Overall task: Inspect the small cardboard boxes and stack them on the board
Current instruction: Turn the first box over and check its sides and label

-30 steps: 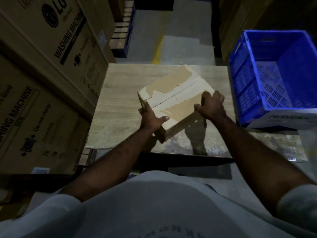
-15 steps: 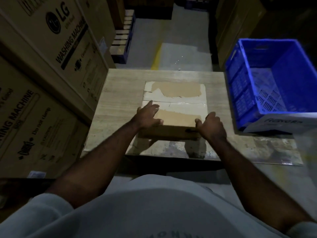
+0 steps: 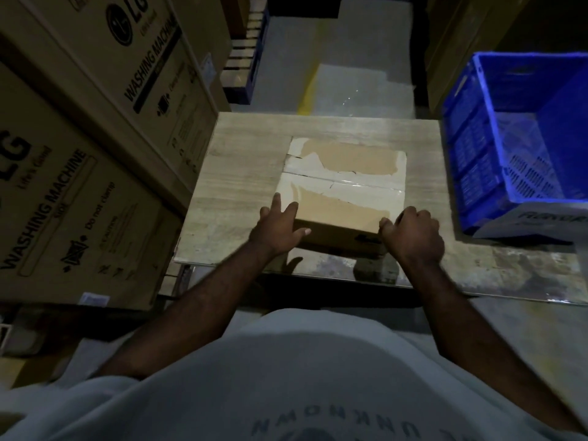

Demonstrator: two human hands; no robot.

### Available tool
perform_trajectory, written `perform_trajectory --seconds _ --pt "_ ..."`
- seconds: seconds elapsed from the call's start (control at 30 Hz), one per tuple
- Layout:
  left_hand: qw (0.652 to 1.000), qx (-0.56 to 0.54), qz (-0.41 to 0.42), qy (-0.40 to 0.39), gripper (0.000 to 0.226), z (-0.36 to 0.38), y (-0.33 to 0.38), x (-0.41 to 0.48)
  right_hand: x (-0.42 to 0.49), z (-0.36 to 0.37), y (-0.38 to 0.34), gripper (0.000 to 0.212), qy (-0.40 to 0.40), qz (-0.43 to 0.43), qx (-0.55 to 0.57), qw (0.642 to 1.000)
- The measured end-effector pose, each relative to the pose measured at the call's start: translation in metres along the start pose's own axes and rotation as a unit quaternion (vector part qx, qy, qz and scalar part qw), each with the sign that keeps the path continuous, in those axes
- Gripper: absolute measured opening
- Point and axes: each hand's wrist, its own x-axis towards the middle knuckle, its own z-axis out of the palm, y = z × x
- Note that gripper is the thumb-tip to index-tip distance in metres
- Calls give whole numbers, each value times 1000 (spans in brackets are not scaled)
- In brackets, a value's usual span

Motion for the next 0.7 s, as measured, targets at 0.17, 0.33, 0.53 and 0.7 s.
perform_trajectory --seconds 0.17,0.33,0.53,0.7 --pt "999 39 16 22 70 12 1 -11 -6 22 -4 50 20 -143 12 989" --pt "977 175 89 78 98 5 -1 5 -11 34 8 87 -44 -183 -41 981" --pt "971 215 105 5 138 6 -2 37 10 17 14 112 -72 -230 -107 965" --pt "976 195 101 11 146 18 -7 40 27 15 14 120 -120 -248 -136 952"
